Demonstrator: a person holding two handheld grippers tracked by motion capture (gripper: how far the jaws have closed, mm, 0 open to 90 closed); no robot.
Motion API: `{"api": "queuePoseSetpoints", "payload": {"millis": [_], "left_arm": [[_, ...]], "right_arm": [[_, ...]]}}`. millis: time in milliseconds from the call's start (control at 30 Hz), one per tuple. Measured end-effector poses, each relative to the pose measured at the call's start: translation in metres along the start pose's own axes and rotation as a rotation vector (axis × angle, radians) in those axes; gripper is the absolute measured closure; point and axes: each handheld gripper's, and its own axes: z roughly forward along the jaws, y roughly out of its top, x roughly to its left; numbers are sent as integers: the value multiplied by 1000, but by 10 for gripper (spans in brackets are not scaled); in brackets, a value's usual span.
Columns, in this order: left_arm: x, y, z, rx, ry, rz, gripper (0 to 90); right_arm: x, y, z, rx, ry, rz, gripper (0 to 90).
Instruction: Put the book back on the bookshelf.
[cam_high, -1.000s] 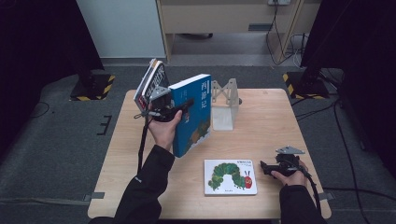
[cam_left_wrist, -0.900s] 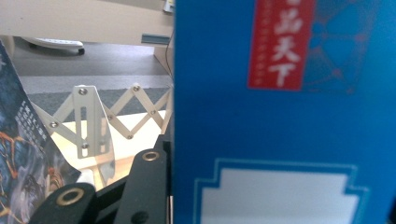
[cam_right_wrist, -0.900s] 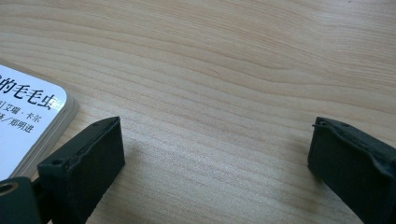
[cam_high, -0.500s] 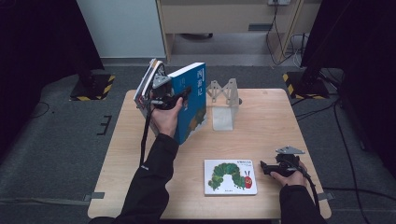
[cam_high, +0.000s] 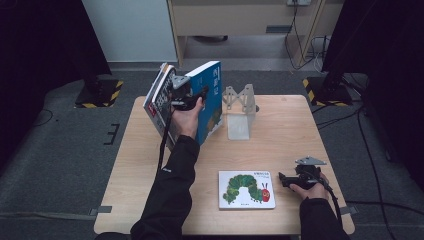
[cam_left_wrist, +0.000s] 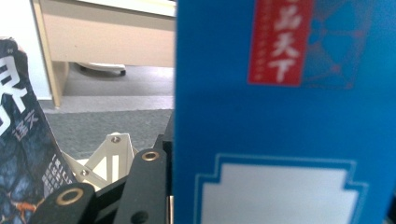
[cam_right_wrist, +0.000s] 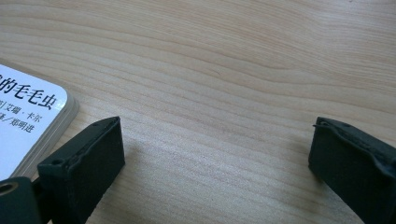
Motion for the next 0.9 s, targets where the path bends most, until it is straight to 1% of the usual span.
{"api": "queuePoseSetpoints", "payload": {"millis": [133, 200, 233, 300, 367, 500, 600, 667, 733, 767, 867, 900], "left_arm": [[-3, -6, 8, 12, 6, 10, 611], [-3, -9, 11, 21, 2, 9, 611], [-3, -11, 13, 22, -1, -2, 611], [-3, -15, 17, 22, 8, -22, 611], [-3, -17, 19, 25, 16, -28, 611], [-4, -22, 25, 32, 30, -25, 610], [-6, -25, 29, 28, 31, -19, 609], [-7, -28, 32, 23, 27, -24, 609], [-8, -30, 35, 33, 18, -23, 609], [-9, -32, 36, 39, 20, -20, 609], [-8, -36, 38, 36, 21, -30, 608], [-9, -37, 38, 30, 27, -24, 608]], "right_arm": [[0, 0, 0, 0, 0, 0, 36], [0, 0, 0, 0, 0, 0, 36], [0, 0, 0, -1, -1, 2, 36], [0, 0, 0, -1, -1, 2, 36], [0, 0, 0, 0, 0, 0, 36], [0, 0, 0, 0, 0, 0, 36], [0, 0, 0, 0, 0, 0, 36], [0, 0, 0, 0, 0, 0, 36], [0, 0, 0, 0, 0, 0, 36], [0, 0, 0, 0, 0, 0, 36], [0, 0, 0, 0, 0, 0, 36], [0, 0, 0, 0, 0, 0, 36]]}}
